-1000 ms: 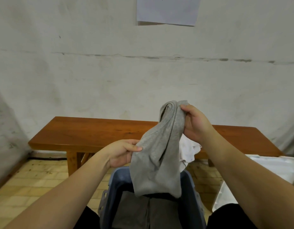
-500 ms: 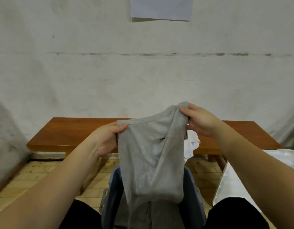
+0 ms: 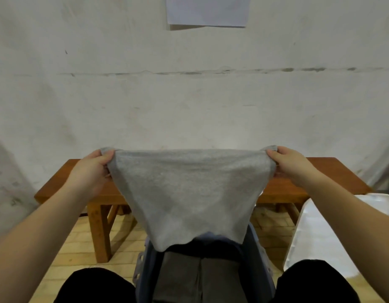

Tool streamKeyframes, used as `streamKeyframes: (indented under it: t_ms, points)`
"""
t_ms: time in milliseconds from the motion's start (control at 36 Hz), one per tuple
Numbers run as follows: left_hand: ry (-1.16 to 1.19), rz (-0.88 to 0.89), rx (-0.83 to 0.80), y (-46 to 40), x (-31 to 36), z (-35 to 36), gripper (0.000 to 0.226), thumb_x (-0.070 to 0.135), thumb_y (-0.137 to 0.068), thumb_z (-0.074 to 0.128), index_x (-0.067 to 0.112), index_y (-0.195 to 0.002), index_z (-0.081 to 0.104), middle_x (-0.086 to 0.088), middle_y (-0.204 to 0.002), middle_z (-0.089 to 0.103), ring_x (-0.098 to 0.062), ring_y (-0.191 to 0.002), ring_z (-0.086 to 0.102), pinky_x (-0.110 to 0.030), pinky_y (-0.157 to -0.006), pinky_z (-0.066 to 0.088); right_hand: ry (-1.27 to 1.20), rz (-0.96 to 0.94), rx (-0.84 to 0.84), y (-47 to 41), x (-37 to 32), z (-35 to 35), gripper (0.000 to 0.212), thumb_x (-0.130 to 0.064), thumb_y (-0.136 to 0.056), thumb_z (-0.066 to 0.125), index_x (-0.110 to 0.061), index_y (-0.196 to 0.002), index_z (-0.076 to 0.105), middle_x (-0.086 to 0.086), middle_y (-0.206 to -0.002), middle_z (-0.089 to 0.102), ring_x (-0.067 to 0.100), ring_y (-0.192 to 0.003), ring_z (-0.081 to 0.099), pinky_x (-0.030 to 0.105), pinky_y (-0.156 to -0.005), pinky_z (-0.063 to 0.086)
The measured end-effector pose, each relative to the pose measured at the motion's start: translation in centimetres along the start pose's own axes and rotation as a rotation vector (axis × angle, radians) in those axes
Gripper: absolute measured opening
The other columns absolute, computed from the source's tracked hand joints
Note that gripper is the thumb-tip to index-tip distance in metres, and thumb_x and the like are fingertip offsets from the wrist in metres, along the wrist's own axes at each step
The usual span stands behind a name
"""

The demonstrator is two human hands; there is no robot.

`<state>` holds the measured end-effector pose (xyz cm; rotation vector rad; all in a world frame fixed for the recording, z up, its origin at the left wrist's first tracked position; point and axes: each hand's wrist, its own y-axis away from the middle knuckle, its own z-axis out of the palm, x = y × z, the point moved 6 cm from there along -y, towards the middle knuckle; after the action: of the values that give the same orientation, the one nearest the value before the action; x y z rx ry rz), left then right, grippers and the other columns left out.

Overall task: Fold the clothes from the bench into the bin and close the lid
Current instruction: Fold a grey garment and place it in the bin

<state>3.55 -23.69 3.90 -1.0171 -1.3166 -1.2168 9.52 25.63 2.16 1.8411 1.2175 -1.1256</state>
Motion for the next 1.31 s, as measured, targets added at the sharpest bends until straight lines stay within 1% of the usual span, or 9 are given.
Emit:
streamKeyframes:
  t_ms: [139,250,417,556,694,806,944,1111,1306]
  points:
    - [-0.329,0.15,0.115,0.0,1.5,-0.8,0.04,0.037,-0.1,0.053,0.012,-0.131,0.057,-0.006,-0.115,0.066,-0.023,-0.098,0.065,-0.039,-0.085,0.057,0.08,-0.02,0.088,-0.1,-1.1,-0.4,0.032,-0.043,-0.1,0.051,-0.015,-0.11,0.063,0.005,-0.103,0.066,0.026,-0.094,0.063,0.043,-0.08,0.058]
    - [-0.413,-0.107,0.267,0.4,0.5,0.4,0.029,0.029,-0.102,0.051,0.012,-0.124,0.056,-0.013,-0.13,0.06,-0.026,-0.11,0.06,-0.038,-0.095,0.051,0.009,0.057,0.105,-0.9,-0.1,-0.2,0.035,-0.04,-0.098,0.058,-0.016,-0.123,0.061,0.003,-0.112,0.062,0.024,-0.1,0.06,0.041,-0.084,0.057]
    - [-0.184,-0.241,0.002,-1.6,-0.6,-0.8,0.021,0.017,-0.099,0.055,0.012,-0.119,0.06,-0.015,-0.119,0.06,-0.031,-0.103,0.06,-0.039,-0.071,0.051,-0.397,0.259,-0.087,-1.6,2.0,0.9,0.021,-0.022,-0.103,0.051,-0.015,-0.12,0.062,0.006,-0.124,0.059,0.021,-0.105,0.059,0.033,-0.073,0.052]
    - [-0.14,-0.223,-0.074,-2.5,-0.9,-0.8,0.024,0.004,-0.099,0.044,0.007,-0.111,0.064,-0.019,-0.123,0.056,-0.032,-0.109,0.056,-0.04,-0.084,0.049,-0.431,0.197,-0.166,-1.7,1.6,0.7,0.018,-0.005,-0.099,0.051,-0.01,-0.11,0.065,0.014,-0.128,0.059,0.026,-0.116,0.057,0.033,-0.088,0.051]
    - [-0.437,-0.075,-0.21,-2.0,-0.7,0.5,0.022,0.004,-0.09,0.062,0.014,-0.109,0.064,-0.01,-0.114,0.059,-0.026,-0.107,0.057,-0.035,-0.089,0.05,0.033,0.008,-0.175,-1.0,0.6,0.4,0.024,-0.01,-0.089,0.067,-0.025,-0.107,0.066,0.007,-0.12,0.063,0.023,-0.111,0.06,0.037,-0.099,0.05]
    - [-1.021,0.206,-0.127,-2.1,-0.3,1.1,0.012,0.016,-0.094,0.062,0.028,-0.092,0.06,0.004,-0.096,0.061,-0.012,-0.09,0.057,-0.022,-0.07,0.045,0.466,-0.163,-0.05,0.1,-0.6,0.1,0.015,-0.021,-0.098,0.058,-0.025,-0.111,0.063,-0.005,-0.106,0.062,0.014,-0.098,0.057,0.023,-0.076,0.043]
    - [-1.145,0.408,-0.029,-1.8,0.8,1.4,0.009,0.022,-0.101,0.053,0.024,-0.1,0.061,0.003,-0.095,0.061,-0.009,-0.081,0.052,-0.016,-0.061,0.036,0.588,-0.219,0.018,0.1,-0.8,-0.7,0.011,-0.027,-0.101,0.054,-0.023,-0.1,0.064,-0.002,-0.1,0.064,0.01,-0.087,0.057,0.018,-0.064,0.038]
    - [-0.917,0.411,-0.033,-2.3,2.3,-0.1,0.024,0.041,-0.097,0.056,0.019,-0.091,0.066,0.005,-0.096,0.06,-0.011,-0.087,0.055,-0.031,-0.077,0.042,0.215,-0.175,-0.01,0.1,-0.8,-1.5,0.022,-0.033,-0.1,0.053,-0.015,-0.105,0.066,0.0,-0.111,0.061,0.015,-0.102,0.057,0.032,-0.086,0.046]
    - [0.261,0.102,-0.161,-3.7,1.8,0.3,0.018,0.026,-0.1,0.053,0.011,-0.097,0.062,-0.006,-0.101,0.061,-0.018,-0.094,0.061,-0.033,-0.081,0.051,-0.81,-0.022,-0.083,0.5,-2.7,0.9,0.028,-0.013,-0.1,0.042,-0.013,-0.078,0.06,0.003,-0.077,0.061,0.015,-0.076,0.058,0.03,-0.072,0.045]
